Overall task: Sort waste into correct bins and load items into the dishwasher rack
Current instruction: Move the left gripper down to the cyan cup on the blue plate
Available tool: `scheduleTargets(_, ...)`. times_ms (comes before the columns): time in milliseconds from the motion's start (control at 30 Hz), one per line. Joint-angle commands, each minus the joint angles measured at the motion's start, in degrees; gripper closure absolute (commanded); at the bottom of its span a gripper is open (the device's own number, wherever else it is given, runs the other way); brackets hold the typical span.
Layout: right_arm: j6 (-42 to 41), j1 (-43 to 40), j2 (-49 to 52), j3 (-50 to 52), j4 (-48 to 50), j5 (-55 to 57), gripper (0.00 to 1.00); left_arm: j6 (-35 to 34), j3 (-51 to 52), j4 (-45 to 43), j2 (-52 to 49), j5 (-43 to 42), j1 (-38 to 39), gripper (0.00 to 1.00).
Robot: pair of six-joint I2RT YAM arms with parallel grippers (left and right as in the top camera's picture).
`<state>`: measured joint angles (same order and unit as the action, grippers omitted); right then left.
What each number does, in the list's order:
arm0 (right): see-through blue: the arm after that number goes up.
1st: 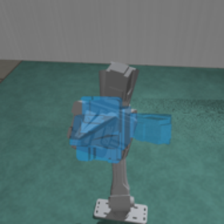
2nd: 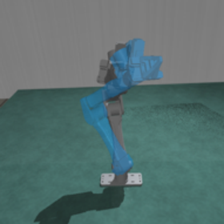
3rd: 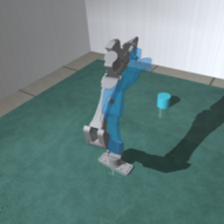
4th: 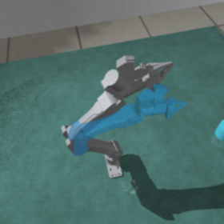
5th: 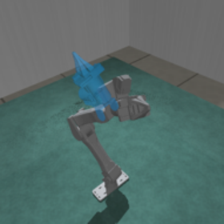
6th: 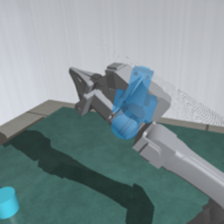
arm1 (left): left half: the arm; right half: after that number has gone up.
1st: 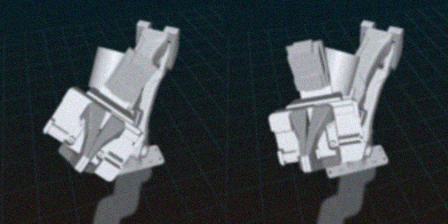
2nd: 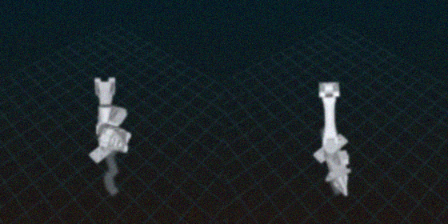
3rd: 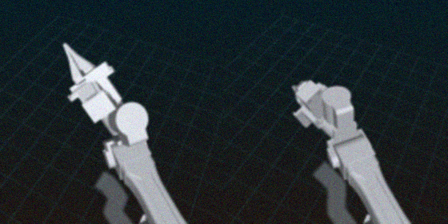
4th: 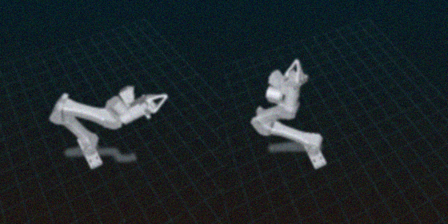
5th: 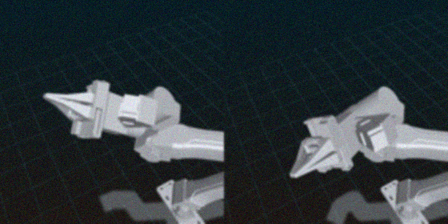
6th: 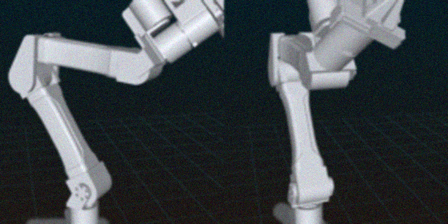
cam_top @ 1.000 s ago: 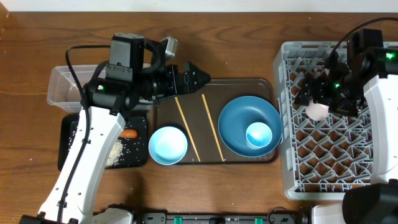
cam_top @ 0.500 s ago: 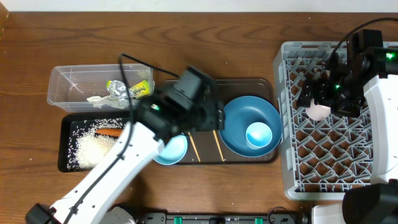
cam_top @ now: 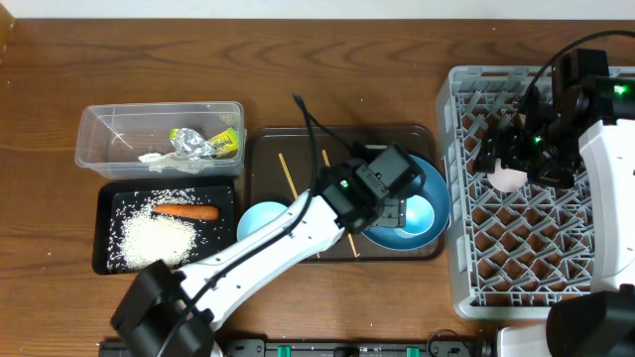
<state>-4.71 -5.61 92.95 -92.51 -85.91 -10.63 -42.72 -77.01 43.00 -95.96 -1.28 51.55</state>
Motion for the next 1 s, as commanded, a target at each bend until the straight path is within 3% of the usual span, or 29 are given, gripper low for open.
scheduleTargets(0, 0.94, 0.00, -0.04, 0.42, 0.02, 0.28, 0.01, -0.90, 0.09, -1.05, 0.04, 0.57, 0.13, 0.23)
scheduleTargets(167, 0.94, 0.00, -0.04, 0.42, 0.07, 0.28, 0.01, -0.92, 0.09, -2.43, -0.26, -2.60, 0.46, 0.23)
scheduleTargets(467, 0.94, 0.00, -0.04, 0.44, 0.17, 0.28, 0.01, -1.11, 0.09, -4.11, -5.75, -2.36, 1.90, 0.36)
scheduleTargets(633, 0.94, 0.00, -0.04, 0.44, 0.17, 0.28, 0.01, -1.11, 0.09, -4.74, -7.85, -2.12, 1.88, 0.37)
scheduleTargets(733, 0.94, 0.00, -0.04, 0.42, 0.20, 0.28, 0.01, -1.11, 0.09, -5.05, -7.87, -2.12, 1.90, 0.44)
scheduleTargets(833, 0.94, 0.00, -0.04, 0.44, 0.17, 0.28, 0.01, -1.11, 0.09, -5.18, -7.89, -2.12, 1.90, 0.56)
scheduleTargets(967, 0.94, 0.00, -0.04, 0.44, 0.17, 0.28, 0.01, -2.91, 0.20, -5.42, -7.89, -2.12, 2.23, 0.58)
